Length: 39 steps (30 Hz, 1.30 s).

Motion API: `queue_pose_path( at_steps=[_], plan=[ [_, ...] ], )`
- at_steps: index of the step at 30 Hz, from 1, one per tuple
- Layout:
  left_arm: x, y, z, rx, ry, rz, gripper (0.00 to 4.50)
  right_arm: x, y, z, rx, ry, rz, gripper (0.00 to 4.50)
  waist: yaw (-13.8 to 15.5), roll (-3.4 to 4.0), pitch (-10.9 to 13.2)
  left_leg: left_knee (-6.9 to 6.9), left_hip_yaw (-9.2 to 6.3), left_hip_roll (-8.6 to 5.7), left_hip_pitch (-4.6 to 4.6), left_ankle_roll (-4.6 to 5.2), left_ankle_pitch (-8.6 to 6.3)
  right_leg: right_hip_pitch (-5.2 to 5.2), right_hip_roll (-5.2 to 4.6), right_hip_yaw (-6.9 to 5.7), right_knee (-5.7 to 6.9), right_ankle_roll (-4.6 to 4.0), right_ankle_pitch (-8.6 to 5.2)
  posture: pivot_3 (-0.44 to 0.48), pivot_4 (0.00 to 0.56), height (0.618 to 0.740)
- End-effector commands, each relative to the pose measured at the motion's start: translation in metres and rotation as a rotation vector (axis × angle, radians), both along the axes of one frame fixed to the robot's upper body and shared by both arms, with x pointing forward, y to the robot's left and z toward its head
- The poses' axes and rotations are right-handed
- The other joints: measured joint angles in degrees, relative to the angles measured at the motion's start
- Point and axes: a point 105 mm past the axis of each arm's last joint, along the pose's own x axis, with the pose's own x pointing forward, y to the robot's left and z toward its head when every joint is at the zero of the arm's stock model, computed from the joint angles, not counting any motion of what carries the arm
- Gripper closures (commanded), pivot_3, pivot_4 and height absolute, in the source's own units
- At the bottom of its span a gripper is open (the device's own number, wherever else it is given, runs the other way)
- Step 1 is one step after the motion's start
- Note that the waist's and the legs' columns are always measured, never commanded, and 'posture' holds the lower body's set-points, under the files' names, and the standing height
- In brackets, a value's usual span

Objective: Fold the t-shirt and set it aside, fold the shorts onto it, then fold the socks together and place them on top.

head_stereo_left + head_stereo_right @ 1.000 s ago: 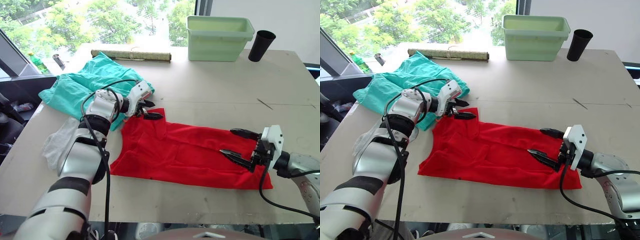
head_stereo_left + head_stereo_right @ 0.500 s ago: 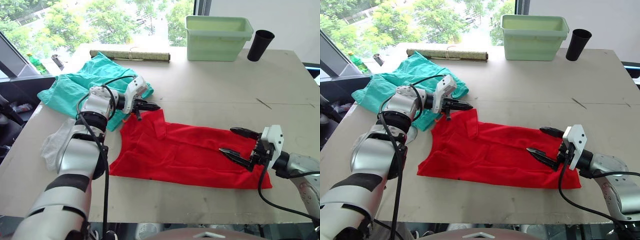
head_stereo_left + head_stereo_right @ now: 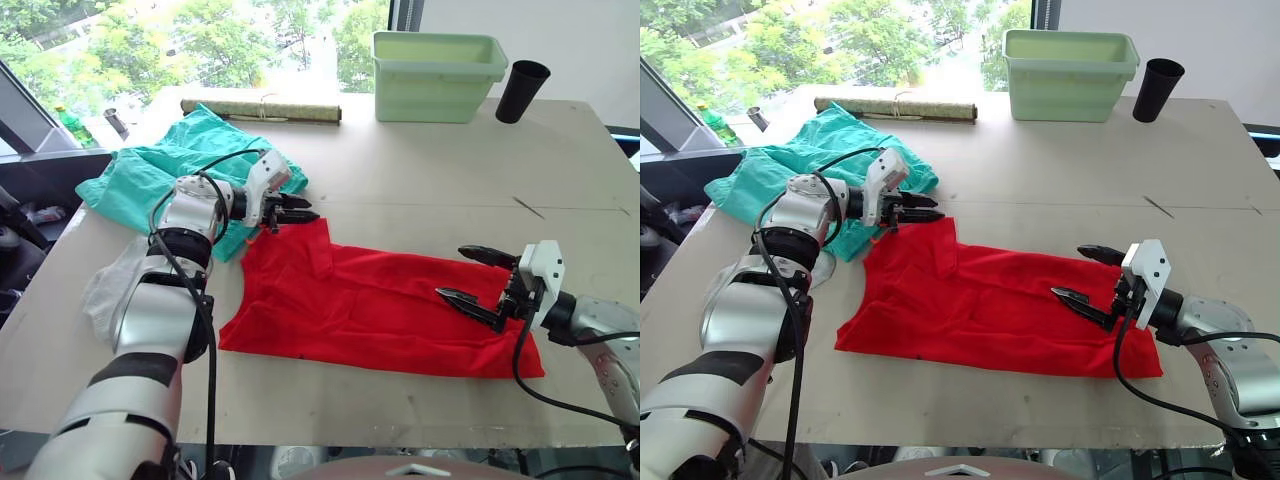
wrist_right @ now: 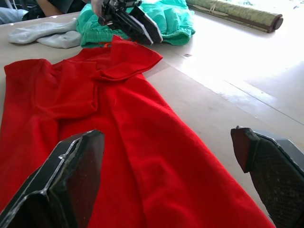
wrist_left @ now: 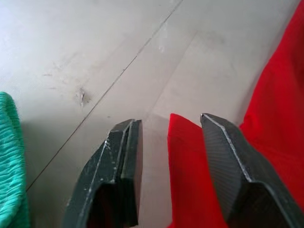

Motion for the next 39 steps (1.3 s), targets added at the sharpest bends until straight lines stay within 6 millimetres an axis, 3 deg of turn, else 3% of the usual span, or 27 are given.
queue_pose_path(
  at_steps=[1, 6, 17, 19, 21, 22, 23, 26, 32, 39],
  plan=[
    [0.009, -0.006, 0.009, 0.036, -0.048, 0.012, 2.49, -0.003, 0.003, 0.010, 0.000, -0.050, 0.007, 0.00, 0.01, -0.01, 0.00, 0.00, 0.00, 0.00, 0.00, 0.00, 0.00, 0.00, 0.00, 0.00, 0.00, 0.00, 0.00, 0.000, 0.150, 0.737],
    [0.014, -0.011, 0.003, 0.043, -0.027, 0.048, 2.49, -0.004, 0.002, 0.012, 0.008, -0.053, -0.007, 0.00, 0.06, -0.03, -0.01, 0.01, 0.00, -0.01, -0.01, 0.00, 0.00, 0.00, 0.00, 0.00, 0.00, 0.00, 0.00, 0.000, 0.150, 0.737],
    [0.004, -0.011, -0.018, 0.101, 0.075, 0.006, 2.49, -0.006, 0.000, 0.011, 0.002, -0.054, -0.022, 0.00, 0.04, -0.04, -0.01, 0.01, 0.00, 0.00, 0.00, 0.00, 0.00, 0.00, 0.00, 0.00, 0.00, 0.00, 0.00, 0.000, 0.150, 0.737],
    [0.004, -0.011, -0.019, 0.112, 0.069, 0.007, 2.85, -0.006, 0.000, 0.011, 0.001, -0.055, -0.024, 0.00, 0.03, -0.04, -0.02, 0.01, 0.00, 0.00, 0.00, 0.00, 0.00, 0.00, -0.01, 0.00, 0.00, 0.00, 0.00, 0.000, 0.150, 0.737],
    [0.005, -0.011, -0.020, 0.116, 0.065, 0.009, 3.61, -0.006, 0.000, 0.011, -0.001, -0.056, -0.025, 0.00, 0.03, -0.04, -0.02, 0.01, 0.00, 0.00, 0.00, 0.00, 0.00, 0.00, -0.01, 0.00, 0.00, 0.00, 0.00, 0.000, 0.150, 0.737],
    [0.004, -0.012, -0.020, 0.117, 0.066, 0.006, 4.20, -0.005, 0.000, 0.011, -0.002, -0.057, -0.027, 0.00, 0.04, -0.04, -0.02, 0.01, 0.00, 0.00, 0.00, 0.00, 0.00, 0.00, -0.01, 0.00, 0.00, 0.00, 0.00, 0.000, 0.150, 0.737],
    [0.004, -0.011, -0.020, 0.119, 0.066, 0.003, 4.41, -0.005, 0.000, 0.011, -0.003, -0.057, -0.027, 0.00, 0.03, -0.05, -0.02, 0.00, 0.00, 0.00, 0.00, 0.00, 0.00, 0.00, -0.01, 0.00, 0.00, 0.00, 0.00, 0.000, 0.150, 0.737],
    [0.004, -0.011, -0.021, 0.117, 0.064, -0.002, 4.41, -0.004, -0.002, 0.011, -0.005, -0.057, -0.030, 0.00, 0.04, -0.05, -0.02, 0.01, 0.00, 0.00, 0.00, 0.00, 0.00, 0.00, -0.01, 0.00, 0.00, 0.00, 0.00, 0.000, 0.150, 0.737],
    [0.004, -0.009, -0.012, 0.061, 0.047, 0.004, 4.41, -0.003, -0.001, 0.010, -0.004, -0.058, -0.028, 0.00, 0.02, -0.05, -0.02, 0.01, 0.00, 0.00, 0.01, 0.00, 0.00, 0.00, -0.01, 0.00, 0.00, 0.00, 0.00, 0.000, 0.150, 0.737],
    [0.005, -0.006, 0.026, -0.122, 0.036, -0.001, 4.41, -0.001, 0.000, 0.009, -0.002, -0.059, -0.024, 0.00, -0.04, -0.05, -0.02, 0.02, 0.00, 0.00, 0.00, 0.00, 0.00, 0.00, -0.01, -0.01, 0.01, 0.00, 0.00, 0.000, 0.150, 0.737]
  ],
)
